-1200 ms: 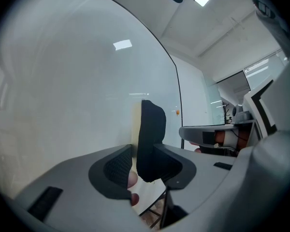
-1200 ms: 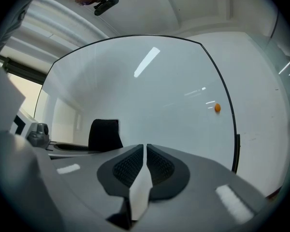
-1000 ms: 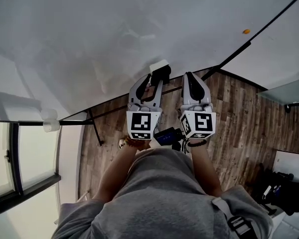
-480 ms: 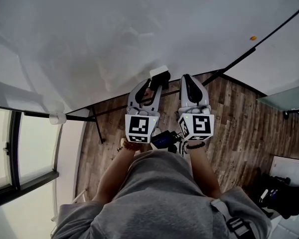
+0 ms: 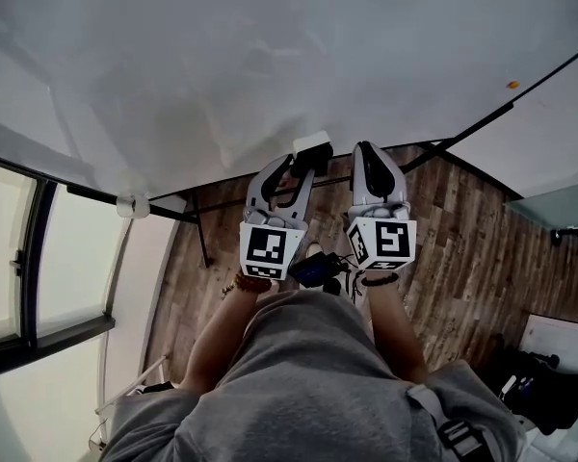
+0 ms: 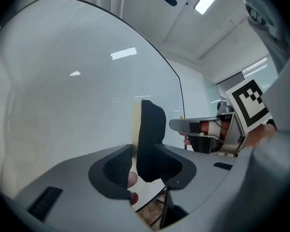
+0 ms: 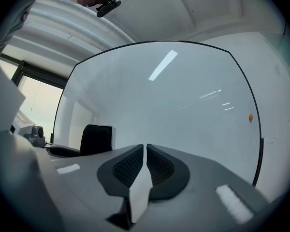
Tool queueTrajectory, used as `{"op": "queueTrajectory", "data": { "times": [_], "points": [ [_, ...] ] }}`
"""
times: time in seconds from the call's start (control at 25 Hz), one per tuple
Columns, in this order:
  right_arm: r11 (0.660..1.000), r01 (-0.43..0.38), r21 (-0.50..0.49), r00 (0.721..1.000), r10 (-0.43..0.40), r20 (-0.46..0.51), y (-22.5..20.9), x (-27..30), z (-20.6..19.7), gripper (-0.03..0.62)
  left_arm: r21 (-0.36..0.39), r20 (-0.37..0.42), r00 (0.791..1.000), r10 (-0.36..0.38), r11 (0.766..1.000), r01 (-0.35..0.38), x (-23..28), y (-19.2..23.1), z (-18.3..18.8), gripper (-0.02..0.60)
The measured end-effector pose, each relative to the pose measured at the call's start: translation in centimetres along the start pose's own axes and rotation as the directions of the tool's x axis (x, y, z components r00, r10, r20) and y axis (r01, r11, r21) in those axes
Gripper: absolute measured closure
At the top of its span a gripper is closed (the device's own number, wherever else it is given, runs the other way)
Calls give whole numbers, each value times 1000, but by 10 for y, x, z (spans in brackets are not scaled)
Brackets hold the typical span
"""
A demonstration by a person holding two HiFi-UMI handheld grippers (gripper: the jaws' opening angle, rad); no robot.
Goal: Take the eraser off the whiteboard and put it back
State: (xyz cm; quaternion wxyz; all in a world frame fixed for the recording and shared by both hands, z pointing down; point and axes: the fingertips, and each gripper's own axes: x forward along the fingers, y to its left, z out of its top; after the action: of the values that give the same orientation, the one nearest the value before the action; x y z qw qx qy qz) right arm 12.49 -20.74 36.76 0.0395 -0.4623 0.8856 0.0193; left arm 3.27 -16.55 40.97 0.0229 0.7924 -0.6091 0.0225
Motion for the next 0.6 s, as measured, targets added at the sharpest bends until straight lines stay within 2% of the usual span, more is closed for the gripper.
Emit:
{"op": "queueTrajectory", "data": {
  "times": [0.24,0.48,0.6],
  "points": [
    [999,-41,17,999,41,-8,10,-1,8,560,-4,-1,999,34,999,-34,-12,2,11,446],
    [996,-86,12,996,86,-7,46,-1,14,560,-10,5,995,97,995,-97,-47,29,15,446],
    [994,-112,-14,994,112,-1,83,3,13,560,-27,16,992,129,991,-128,-74,56,10,446]
  ]
}}
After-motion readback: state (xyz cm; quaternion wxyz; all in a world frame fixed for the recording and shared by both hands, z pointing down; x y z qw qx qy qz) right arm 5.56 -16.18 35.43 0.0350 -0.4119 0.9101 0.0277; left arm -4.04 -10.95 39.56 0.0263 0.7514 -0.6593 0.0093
